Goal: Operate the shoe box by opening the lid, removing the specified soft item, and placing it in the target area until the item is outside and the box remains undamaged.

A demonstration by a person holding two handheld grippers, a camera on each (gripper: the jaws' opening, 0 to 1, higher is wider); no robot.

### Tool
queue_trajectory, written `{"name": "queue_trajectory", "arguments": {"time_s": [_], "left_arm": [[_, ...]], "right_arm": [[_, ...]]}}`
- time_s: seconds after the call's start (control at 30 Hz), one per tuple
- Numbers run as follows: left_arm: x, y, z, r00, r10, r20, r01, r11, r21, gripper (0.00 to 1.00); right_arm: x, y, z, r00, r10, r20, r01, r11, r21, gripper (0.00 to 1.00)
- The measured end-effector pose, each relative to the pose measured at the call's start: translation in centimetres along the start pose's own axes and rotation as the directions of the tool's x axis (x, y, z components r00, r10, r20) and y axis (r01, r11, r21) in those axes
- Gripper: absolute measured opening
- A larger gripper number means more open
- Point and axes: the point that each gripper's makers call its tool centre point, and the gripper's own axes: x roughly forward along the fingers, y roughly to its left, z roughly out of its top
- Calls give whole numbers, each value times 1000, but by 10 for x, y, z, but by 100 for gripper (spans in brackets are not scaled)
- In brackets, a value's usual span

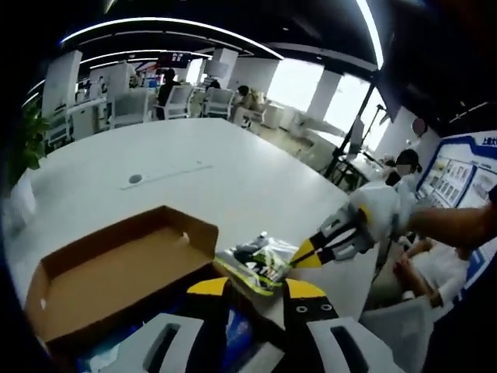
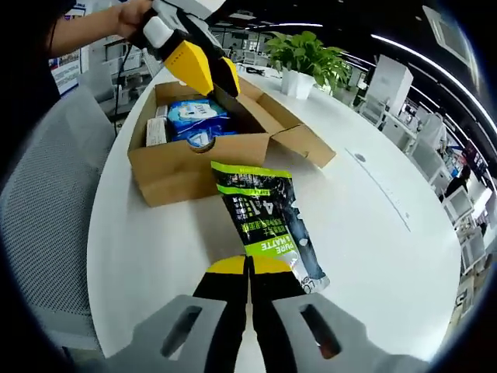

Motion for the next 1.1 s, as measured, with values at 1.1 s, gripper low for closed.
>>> {"name": "queue_trajectory", "arguments": {"time_s": [1.1], "left_arm": [[-100, 81, -41, 969, 224, 100, -211, 969, -127, 30]], "right_arm": [[21, 4, -28, 989, 46, -138, -57, 995, -79, 0]]}}
